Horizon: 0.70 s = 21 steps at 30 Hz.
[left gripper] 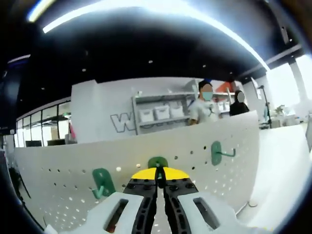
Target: Insert the hook assembly into the mounting plate slot until the hook locks in place.
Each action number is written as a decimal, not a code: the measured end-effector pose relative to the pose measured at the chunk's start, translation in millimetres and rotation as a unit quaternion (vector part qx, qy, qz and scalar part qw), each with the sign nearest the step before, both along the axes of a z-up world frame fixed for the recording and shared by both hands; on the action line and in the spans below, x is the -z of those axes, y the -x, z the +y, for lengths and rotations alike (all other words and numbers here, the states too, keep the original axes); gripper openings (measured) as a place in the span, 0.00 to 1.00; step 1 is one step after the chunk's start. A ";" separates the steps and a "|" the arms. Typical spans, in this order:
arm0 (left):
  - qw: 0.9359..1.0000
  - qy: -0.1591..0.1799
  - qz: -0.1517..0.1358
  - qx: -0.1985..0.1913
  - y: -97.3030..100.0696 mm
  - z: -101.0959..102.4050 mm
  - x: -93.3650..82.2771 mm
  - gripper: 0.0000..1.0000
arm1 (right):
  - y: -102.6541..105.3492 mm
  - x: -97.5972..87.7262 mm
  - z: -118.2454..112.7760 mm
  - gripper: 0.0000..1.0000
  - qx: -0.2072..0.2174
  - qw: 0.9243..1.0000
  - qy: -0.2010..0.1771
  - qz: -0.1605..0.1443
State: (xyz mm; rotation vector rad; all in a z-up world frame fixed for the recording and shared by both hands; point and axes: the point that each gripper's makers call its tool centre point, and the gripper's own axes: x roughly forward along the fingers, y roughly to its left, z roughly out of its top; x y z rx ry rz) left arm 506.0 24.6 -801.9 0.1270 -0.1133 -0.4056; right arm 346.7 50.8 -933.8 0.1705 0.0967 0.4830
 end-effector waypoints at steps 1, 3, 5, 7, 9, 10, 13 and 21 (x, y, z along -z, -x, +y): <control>1.000 0.005 0.001 -0.003 -0.7 0.9 -0.2 0.03 | 0.0 0.0 0.0 0.34 0.000 1.000 0.000 0.000; 1.000 0.014 0.003 -0.010 -0.9 0.9 -0.7 0.03 | -0.3 0.3 -0.1 0.34 0.000 1.000 0.001 0.000; 1.000 0.022 0.006 -0.016 -1.0 1.1 -0.8 0.03 | 0.0 0.7 0.5 0.34 -0.001 1.000 0.001 0.001; 0.999 0.024 0.005 -0.021 -1.2 0.6 -0.5 0.03 | 0.2 0.7 1.4 0.34 -0.003 1.000 0.001 0.001; 0.999 0.028 0.006 -0.026 -0.8 0.9 -0.2 0.03 | 0.3 0.6 2.3 0.34 -0.005 1.000 0.001 0.001; 0.999 0.027 0.004 -0.029 -0.2 0.5 0.0 0.03 | 0.5 0.3 2.9 0.34 -0.006 1.000 0.001 0.001; 0.998 0.047 0.011 -0.044 -0.4 1.8 0.0 0.03 | 1.0 -0.5 3.8 0.34 -0.008 1.000 0.000 0.000; 0.996 0.036 0.003 -0.080 -1.4 -0.1 -0.1 0.03 | 1.4 -1.0 4.3 0.34 -0.011 1.000 -0.003 0.000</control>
